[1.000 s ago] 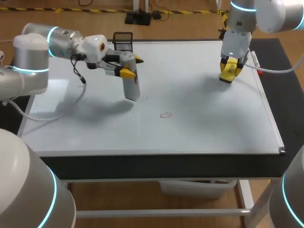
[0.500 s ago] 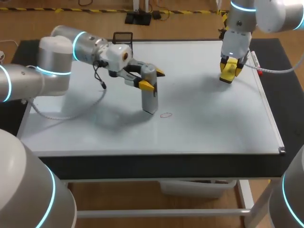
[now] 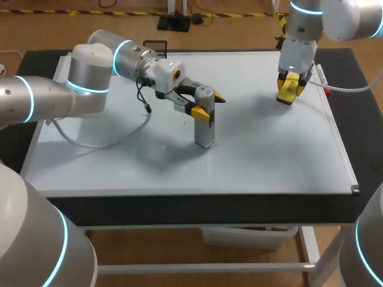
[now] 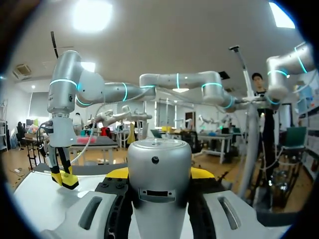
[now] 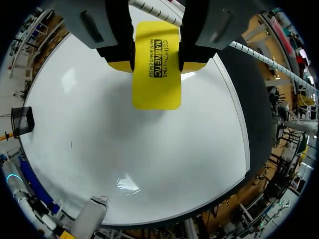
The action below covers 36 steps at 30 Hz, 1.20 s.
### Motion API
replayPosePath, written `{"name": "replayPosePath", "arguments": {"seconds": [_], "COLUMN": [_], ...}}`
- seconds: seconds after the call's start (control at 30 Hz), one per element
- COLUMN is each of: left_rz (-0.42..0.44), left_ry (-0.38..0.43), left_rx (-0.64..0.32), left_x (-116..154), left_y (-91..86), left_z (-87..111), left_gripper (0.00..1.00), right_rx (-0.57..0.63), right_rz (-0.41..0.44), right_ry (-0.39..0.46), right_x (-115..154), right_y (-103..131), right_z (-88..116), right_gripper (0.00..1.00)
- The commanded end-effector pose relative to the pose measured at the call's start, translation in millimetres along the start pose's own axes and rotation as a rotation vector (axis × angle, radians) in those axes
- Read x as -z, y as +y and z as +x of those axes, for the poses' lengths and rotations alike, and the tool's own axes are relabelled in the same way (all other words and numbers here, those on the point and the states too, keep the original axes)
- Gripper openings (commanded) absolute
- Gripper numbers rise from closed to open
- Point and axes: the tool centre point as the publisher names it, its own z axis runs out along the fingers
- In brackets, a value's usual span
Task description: Pick up the inspection probe, press it on each red-marked spot on the whiteboard one by one, put down the probe, pick up the eraser, and wipe off all the red marks.
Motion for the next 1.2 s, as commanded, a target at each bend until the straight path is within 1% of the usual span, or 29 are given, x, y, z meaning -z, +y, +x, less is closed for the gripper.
{"name": "replayPosePath", "arguments": {"seconds": [0.03,0.37,1.2], "left_rz": [0.008,0.004,0.005], "left_ry": [0.036,0.052,0.041], "left_rx": [0.001,0.011,0.035], "left_x": [-2.9,-10.2,-5.5], "left_y": [3.4,7.3,18.2], "left_z": [-7.6,-10.1,-12.3], "left_gripper": [0.0,0.0,0.0], "right_rx": [0.002,0.002,0.002], "right_rz": [0.001,0.001,0.001], "right_ry": [0.004,0.004,0.004], "right_x": [1.0,1.0,1.0], "right_y": [-1.0,-1.0,-1.0], "right_z": [0.2,0.2,0.2], "right_gripper": [0.0,0.0,0.0]}}
